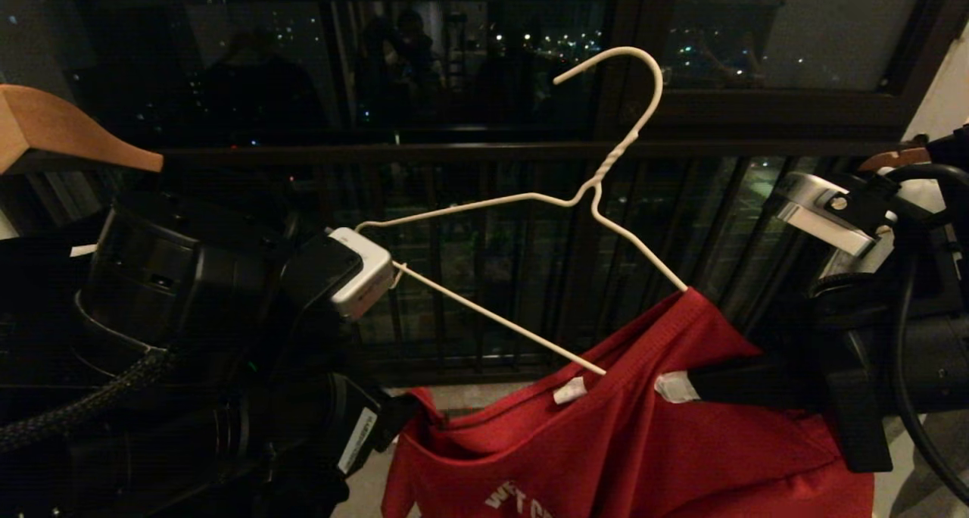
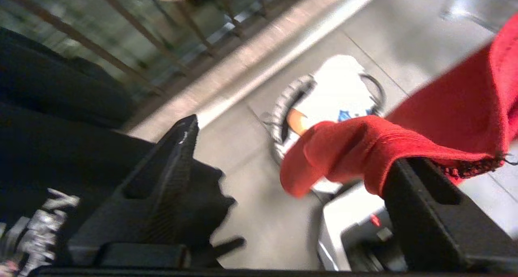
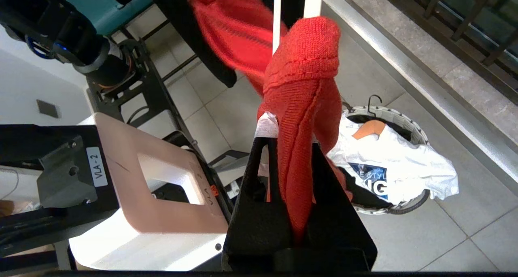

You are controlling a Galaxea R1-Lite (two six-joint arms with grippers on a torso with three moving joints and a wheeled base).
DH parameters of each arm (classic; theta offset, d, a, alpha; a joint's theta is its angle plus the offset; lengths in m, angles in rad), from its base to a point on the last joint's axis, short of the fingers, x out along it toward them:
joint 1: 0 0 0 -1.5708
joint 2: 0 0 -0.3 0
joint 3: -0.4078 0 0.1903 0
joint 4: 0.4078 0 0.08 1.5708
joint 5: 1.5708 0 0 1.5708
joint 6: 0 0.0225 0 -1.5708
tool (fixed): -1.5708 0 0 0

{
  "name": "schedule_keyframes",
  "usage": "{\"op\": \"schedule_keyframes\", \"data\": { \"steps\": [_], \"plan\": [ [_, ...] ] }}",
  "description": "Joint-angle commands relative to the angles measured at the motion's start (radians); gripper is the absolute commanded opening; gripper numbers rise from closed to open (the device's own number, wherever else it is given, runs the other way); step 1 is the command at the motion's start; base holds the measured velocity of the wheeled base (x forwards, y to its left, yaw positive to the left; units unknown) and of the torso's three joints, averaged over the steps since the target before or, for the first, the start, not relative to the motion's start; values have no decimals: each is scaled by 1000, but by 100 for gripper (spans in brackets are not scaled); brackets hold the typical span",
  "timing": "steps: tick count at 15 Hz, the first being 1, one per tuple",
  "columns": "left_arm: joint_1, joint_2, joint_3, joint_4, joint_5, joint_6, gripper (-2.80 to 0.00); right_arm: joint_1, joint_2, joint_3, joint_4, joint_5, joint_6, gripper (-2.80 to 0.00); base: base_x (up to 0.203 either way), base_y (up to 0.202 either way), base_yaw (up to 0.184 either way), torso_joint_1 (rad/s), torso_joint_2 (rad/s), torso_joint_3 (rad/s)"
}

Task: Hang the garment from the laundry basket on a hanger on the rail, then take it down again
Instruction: Take the clothes off the clothes rack

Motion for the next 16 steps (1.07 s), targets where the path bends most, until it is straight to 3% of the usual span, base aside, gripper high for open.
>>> {"op": "schedule_keyframes", "data": {
  "steps": [1,5,7,11,12,16],
  "plan": [
    [-4,-8,-36,108,-20,-17,0,0,3,0,2,3,0,-280,0,0,0,0,0,0],
    [-5,-4,-202,392,-202,-147,0,0,2,0,2,3,0,-280,0,0,0,0,0,0],
    [-3,-13,-216,400,-255,-169,0,0,2,0,2,1,0,-280,0,0,0,0,0,0],
    [-2,-14,-215,400,-253,-170,0,0,2,0,2,1,0,-280,0,0,0,0,0,0],
    [-2,-17,-215,401,-252,-170,-279,0,2,0,2,1,0,-280,0,0,0,0,0,0],
    [7,-43,-218,404,-243,-167,-280,1,4,0,4,1,0,-280,0,0,0,0,0,0]
  ]
}}
